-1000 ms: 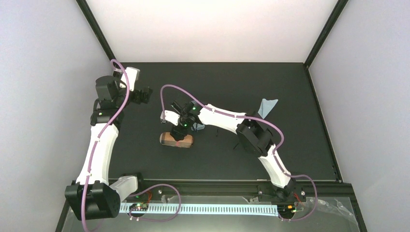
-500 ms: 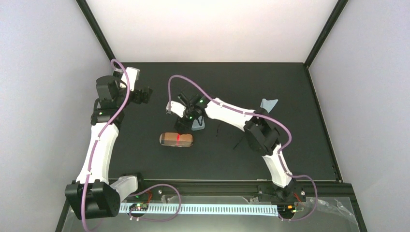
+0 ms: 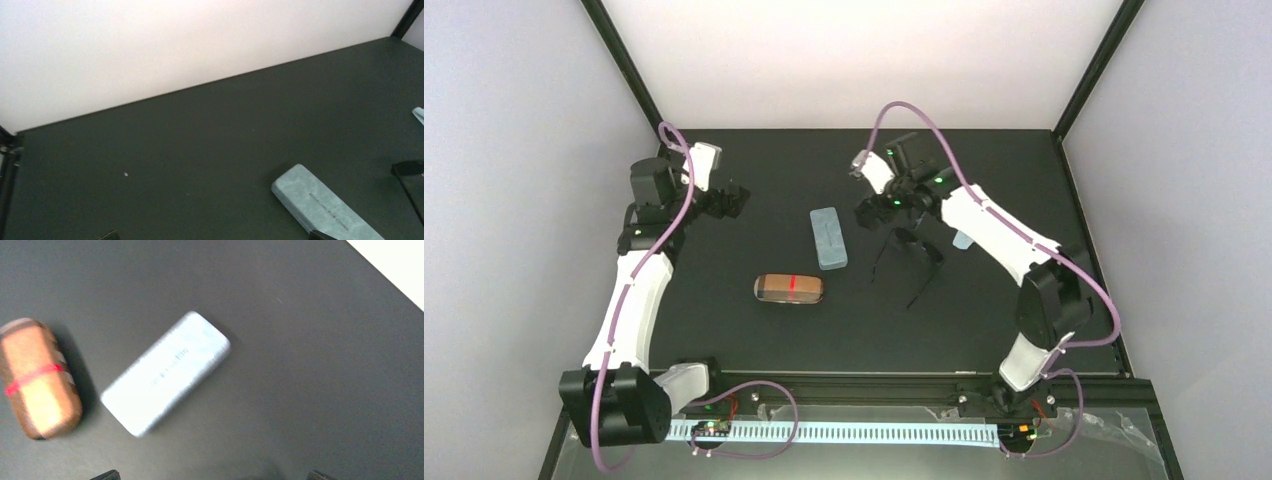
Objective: Organize the sunglasses
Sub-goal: Pick up the sunglasses case from the center of the board.
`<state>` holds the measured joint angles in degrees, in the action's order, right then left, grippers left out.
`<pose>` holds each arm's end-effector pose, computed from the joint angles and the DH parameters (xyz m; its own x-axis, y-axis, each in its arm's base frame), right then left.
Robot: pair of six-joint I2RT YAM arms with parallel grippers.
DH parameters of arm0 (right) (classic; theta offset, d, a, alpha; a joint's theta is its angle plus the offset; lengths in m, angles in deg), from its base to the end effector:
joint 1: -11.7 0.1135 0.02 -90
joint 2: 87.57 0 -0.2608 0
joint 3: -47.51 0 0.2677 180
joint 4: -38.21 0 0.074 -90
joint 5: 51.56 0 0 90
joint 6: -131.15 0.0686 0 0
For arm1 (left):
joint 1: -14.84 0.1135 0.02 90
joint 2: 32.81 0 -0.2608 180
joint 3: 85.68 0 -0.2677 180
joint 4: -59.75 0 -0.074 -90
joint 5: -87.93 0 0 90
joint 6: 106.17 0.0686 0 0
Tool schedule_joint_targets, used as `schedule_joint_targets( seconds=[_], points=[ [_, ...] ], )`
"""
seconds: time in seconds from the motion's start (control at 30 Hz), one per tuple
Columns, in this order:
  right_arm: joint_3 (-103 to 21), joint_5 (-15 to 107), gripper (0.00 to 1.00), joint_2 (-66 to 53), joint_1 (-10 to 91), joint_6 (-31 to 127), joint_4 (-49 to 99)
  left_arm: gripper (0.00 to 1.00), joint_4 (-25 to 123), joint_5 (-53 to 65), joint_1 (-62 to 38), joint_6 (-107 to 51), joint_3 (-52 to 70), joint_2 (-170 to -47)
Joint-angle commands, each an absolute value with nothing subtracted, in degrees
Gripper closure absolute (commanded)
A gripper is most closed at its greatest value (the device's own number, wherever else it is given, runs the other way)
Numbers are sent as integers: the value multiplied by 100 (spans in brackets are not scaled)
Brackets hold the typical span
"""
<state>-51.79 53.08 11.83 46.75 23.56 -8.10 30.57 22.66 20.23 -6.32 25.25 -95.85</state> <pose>0.3397 0.2595 0.2687 -0.3542 -0.6056 -0.7126 -0.8448 0.5339 -0.0339 0.2947 -0.0010 0.3205 -0.3347 0.1245 -0.9341 0.3602 0.9329 -0.0047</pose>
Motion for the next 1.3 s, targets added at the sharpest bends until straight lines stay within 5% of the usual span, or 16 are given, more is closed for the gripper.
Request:
schedule_joint_targets(
  seconds=[0.0, 0.37, 1.27],
  points=[
    [-4606, 5010, 0, 510, 4101, 2588, -821, 1, 3014, 2371, 1718, -916, 2365, -9967],
    [-2855, 4529, 0, -733, 3464, 2575, -85, 1, 3020, 1460, 256, -1935, 2070, -11612],
    [-2714, 4332, 0, -647, 3464, 2366, -14, 1, 1741, 144, -1436, -4279, 782, -13874]
  ],
)
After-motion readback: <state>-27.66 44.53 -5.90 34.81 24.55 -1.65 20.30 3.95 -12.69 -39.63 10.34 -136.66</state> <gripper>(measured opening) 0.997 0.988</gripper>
